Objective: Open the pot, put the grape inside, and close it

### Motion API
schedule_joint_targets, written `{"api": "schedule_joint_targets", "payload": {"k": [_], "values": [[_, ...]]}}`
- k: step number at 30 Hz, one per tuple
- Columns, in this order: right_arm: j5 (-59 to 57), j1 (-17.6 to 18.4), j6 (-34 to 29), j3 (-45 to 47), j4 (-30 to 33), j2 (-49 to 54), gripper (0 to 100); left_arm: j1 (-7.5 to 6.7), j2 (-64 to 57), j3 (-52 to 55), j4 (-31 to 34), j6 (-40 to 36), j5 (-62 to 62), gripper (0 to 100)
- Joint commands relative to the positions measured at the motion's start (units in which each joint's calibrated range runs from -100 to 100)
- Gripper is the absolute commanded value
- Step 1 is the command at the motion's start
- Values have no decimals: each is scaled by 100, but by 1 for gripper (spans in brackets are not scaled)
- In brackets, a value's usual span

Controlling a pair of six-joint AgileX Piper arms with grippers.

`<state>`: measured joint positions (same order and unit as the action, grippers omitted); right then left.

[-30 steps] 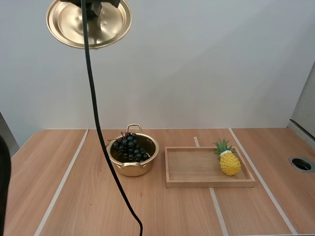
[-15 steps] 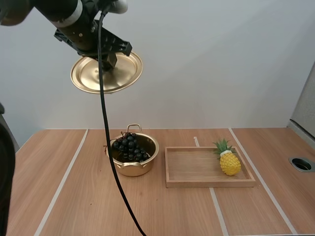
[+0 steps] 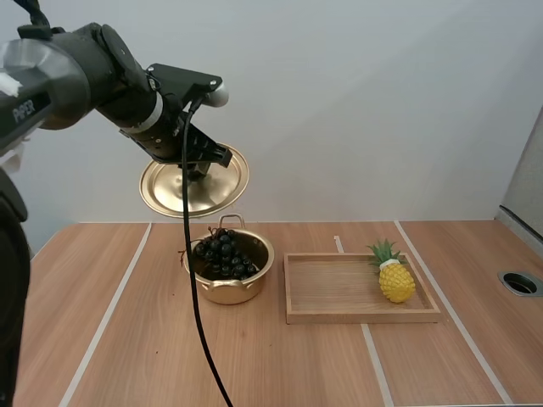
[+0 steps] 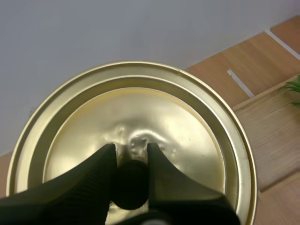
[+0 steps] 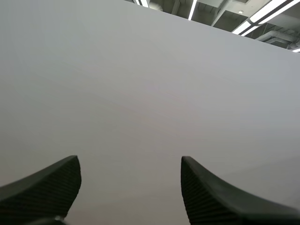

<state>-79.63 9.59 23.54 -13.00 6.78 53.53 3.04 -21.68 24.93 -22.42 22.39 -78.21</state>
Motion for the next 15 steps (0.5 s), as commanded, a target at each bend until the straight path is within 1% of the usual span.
{"api": "schedule_joint_targets", "payload": {"k": [1,7,11,15], "values": [[3,-21,-9,-21,48,73,100,4,228,156,-241,84,358,0],[-96,-21,-9,-21,115,73,100,4,702,208,-285,94,616,0],[-96,-21,-9,-21,131,73,100,-5,947,208,-440,276,683,0],[-96,-21,-9,-21,131,73,100,-173,1179,208,-440,285,683,0]]}}
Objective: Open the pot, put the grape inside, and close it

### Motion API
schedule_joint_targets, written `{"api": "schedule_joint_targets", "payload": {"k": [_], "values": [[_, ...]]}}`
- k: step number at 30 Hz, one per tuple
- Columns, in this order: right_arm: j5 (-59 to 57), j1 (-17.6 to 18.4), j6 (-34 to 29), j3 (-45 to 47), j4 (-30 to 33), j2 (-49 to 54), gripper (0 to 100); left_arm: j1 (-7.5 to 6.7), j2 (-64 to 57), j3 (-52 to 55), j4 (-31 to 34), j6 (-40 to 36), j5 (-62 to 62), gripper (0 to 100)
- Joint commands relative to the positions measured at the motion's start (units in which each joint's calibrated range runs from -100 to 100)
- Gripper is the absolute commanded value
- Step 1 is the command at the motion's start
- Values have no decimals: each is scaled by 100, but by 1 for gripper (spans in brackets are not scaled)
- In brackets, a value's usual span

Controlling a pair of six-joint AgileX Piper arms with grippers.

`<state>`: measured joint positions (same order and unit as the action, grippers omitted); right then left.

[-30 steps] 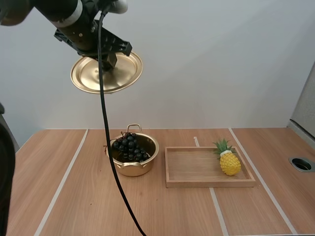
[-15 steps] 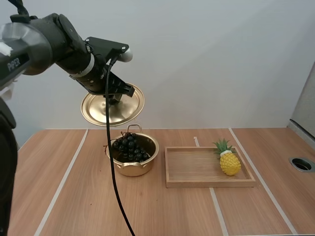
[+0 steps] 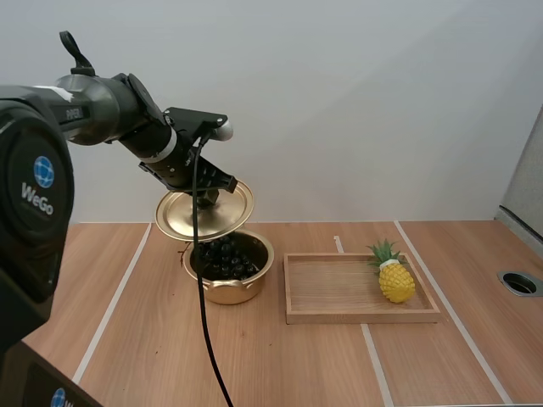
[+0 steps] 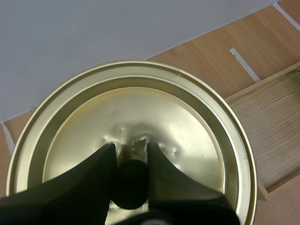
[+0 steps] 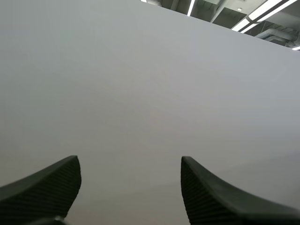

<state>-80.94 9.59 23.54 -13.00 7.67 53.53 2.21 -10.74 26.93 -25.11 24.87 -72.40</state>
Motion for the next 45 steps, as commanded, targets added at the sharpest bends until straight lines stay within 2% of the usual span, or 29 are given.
{"api": "schedule_joint_targets", "payload": {"k": [1,5,9,16,21,27,45], "values": [[35,-21,-9,-21,41,73,100,-149,139,8,-171,37,116,0],[16,-21,-9,-21,93,73,100,-342,277,140,-66,-95,691,0],[-17,-21,-9,-21,104,73,100,-449,390,441,610,-369,1501,0],[-17,-21,-9,-21,104,73,100,-449,652,716,767,-384,1716,0],[-17,-21,-9,-21,104,73,100,-449,652,716,635,-384,1734,0],[-14,-21,-9,-21,104,73,100,-449,666,716,273,9,1533,0],[-14,-21,-9,-21,104,73,100,-449,1139,716,247,291,1212,0]]}}
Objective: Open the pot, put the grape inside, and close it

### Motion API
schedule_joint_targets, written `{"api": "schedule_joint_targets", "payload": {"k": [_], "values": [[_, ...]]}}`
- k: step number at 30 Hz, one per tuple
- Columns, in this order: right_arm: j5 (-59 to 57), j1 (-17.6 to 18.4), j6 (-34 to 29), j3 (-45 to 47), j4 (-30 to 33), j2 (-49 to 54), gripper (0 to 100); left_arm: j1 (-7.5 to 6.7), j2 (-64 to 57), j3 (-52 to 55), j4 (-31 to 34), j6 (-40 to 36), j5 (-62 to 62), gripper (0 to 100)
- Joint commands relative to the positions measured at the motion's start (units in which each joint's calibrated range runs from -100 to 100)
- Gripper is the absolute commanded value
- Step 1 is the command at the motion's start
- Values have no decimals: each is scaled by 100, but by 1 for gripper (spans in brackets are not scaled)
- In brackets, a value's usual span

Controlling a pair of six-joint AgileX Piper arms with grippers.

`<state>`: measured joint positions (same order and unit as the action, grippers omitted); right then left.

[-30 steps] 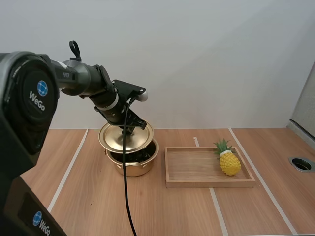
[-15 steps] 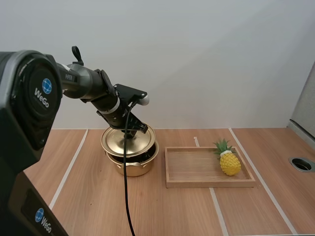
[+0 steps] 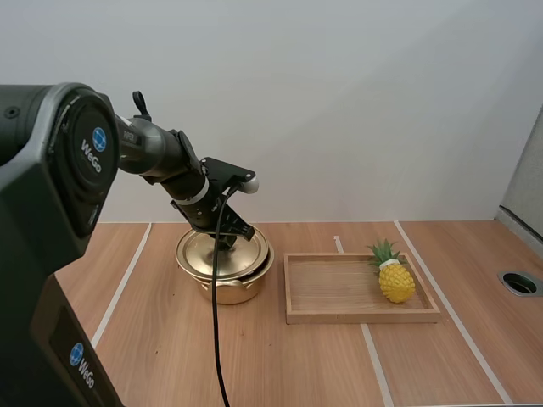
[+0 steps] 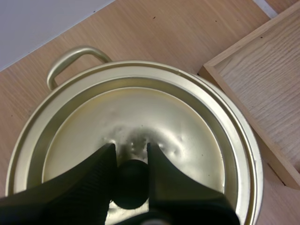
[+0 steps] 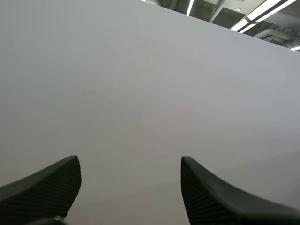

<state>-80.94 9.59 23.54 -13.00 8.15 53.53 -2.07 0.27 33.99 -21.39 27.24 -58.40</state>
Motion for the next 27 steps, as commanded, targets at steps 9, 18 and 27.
{"api": "schedule_joint_targets", "payload": {"k": [9,18,27], "values": [[-14,-21,-9,-21,56,73,100,-20,38,10,-489,505,-460,0],[-14,-21,-9,-21,56,73,100,-20,38,347,-315,525,159,0],[-14,-21,-9,-21,56,73,100,-20,279,716,-293,694,375,0]]}}
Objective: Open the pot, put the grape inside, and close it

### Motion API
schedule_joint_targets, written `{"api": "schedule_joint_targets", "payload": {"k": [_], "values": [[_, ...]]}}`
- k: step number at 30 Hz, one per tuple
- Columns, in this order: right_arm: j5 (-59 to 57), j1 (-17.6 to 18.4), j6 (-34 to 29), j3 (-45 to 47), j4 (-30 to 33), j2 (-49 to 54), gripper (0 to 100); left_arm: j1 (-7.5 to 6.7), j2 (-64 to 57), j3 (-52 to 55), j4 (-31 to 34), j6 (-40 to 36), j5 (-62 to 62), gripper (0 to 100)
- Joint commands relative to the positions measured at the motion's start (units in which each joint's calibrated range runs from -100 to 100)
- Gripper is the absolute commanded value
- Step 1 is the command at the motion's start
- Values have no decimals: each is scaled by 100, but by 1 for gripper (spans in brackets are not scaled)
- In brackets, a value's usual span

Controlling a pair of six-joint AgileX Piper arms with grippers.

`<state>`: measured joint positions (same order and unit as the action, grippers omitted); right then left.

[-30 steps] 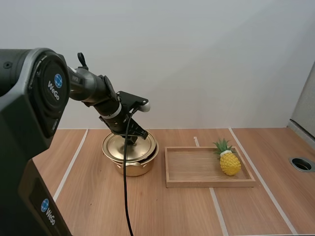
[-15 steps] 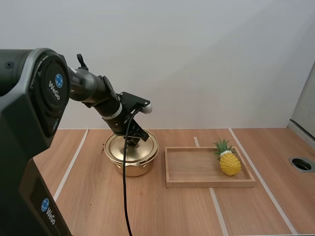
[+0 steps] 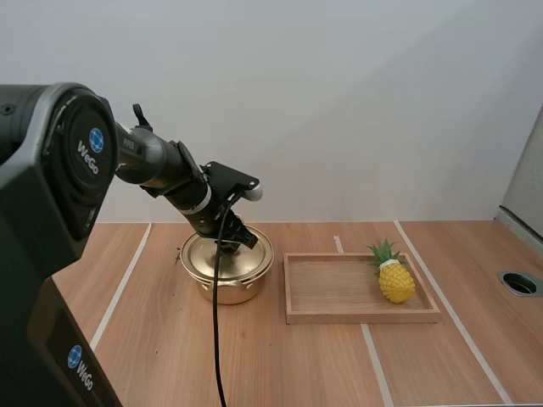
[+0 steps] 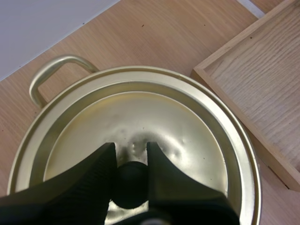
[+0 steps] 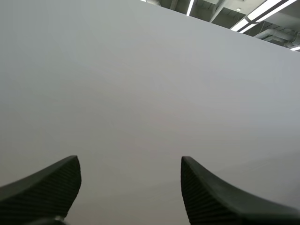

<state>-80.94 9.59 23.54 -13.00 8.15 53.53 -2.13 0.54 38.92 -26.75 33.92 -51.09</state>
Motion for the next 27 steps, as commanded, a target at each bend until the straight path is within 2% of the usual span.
{"api": "schedule_joint_targets", "payload": {"k": [1,5,7,8,10,12,13,27], "values": [[-14,-21,-9,-21,56,73,100,-15,252,222,243,27,-356,0],[-14,-21,-9,-21,56,73,100,-15,252,222,210,-60,-394,0],[-14,-21,-9,-21,56,73,100,-15,252,222,198,-195,-300,9],[-14,-21,-9,-21,56,73,100,-15,240,222,198,-244,-251,19],[-14,-21,-9,-21,56,73,100,-15,211,222,208,-245,-288,46],[-14,-21,-9,-21,56,73,100,-15,143,222,154,-32,-398,85],[-14,-21,-9,-21,56,73,100,-15,95,222,123,63,-466,100],[-14,-21,-9,-21,56,73,100,-15,-430,148,-177,-101,-155,100]]}}
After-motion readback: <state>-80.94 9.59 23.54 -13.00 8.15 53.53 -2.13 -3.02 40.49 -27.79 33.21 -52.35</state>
